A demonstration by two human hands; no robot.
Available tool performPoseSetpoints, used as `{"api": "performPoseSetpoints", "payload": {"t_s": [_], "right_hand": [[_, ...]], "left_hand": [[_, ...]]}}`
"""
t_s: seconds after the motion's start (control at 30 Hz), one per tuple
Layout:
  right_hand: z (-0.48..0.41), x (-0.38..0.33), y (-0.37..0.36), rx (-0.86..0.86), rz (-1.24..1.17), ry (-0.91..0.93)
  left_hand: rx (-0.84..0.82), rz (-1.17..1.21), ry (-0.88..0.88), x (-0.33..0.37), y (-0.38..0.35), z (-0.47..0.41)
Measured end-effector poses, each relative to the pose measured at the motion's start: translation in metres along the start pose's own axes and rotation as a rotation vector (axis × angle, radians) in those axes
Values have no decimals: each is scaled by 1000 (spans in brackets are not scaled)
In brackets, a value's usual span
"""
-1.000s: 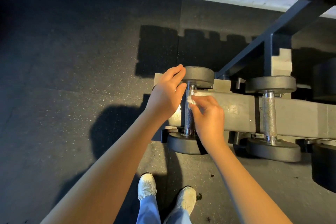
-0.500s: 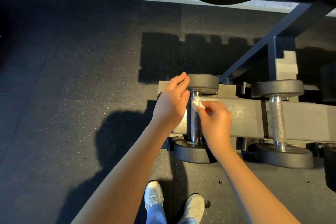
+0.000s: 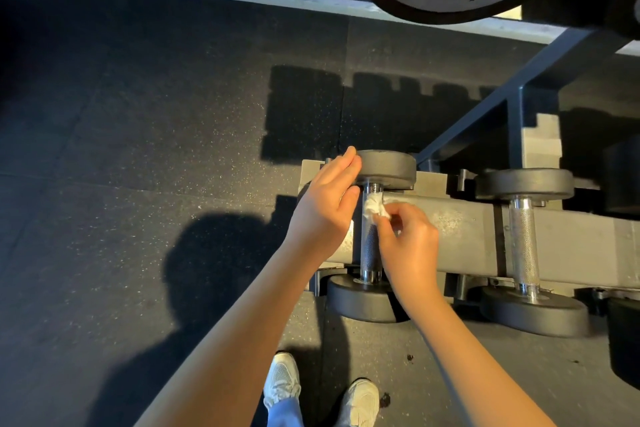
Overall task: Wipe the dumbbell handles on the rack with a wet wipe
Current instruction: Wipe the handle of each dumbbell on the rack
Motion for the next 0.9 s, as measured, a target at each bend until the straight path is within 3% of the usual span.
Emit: {"api": "performPoseSetpoints", "payload": {"t_s": [0.33, 0.57, 0.8, 0.9], "right_hand": [[-17, 2, -8, 1, -64, -115], [15, 16, -3, -172, -86, -97], [-15, 11, -8, -108, -150, -253], [7, 20, -9, -175, -146, -275]], "left_hand": [[16, 45, 16, -5, 1, -1], [14, 72, 25, -5, 3, 0], [-13, -3, 14, -5, 2, -1], [-23, -6, 10, -6, 1, 0]]}}
Point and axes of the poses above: each hand's wrist, its own z-axis away from the middle knuckle, its own y-axis out of the back of the hand, x = y × z, the point moved 9 cm from there along -z, towards the middle knuckle, and after that the axes turned 13 degrees about z, right-handed, at the moved point
